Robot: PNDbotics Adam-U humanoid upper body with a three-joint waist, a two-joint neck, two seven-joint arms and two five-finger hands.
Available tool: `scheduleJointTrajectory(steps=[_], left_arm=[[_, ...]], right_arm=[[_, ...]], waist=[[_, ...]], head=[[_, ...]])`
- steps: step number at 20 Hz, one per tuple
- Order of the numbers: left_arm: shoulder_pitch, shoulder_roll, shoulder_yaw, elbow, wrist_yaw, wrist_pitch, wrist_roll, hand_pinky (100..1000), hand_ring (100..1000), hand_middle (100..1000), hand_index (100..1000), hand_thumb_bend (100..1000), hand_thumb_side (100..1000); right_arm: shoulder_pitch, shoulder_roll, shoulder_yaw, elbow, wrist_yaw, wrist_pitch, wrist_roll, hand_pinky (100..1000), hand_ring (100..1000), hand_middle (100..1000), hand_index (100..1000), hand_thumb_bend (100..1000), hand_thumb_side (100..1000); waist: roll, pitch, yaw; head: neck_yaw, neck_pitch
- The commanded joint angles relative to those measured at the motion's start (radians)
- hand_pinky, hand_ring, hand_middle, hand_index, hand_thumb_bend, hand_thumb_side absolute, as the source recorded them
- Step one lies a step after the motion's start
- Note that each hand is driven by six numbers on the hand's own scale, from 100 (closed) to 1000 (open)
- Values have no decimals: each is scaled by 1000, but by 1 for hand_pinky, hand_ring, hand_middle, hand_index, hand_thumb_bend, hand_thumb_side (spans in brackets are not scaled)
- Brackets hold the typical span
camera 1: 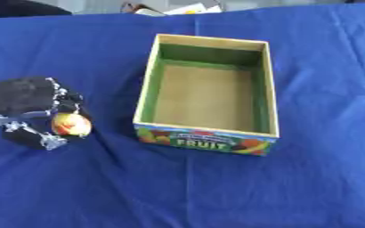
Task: Pick up objects on the table and place them in the box.
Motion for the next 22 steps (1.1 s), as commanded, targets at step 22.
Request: scheduleJointTrajectory(steps=[22], left_arm=[[-113, -2, 77, -59, 265, -80, -230, 291, 476, 516, 709, 100, 246]], right_arm=[[-6, -15, -4, -20, -5, 2, -7, 555, 775, 525, 843, 100, 1000]], waist=[[0, -24, -1]], head=[[-2, -18]])
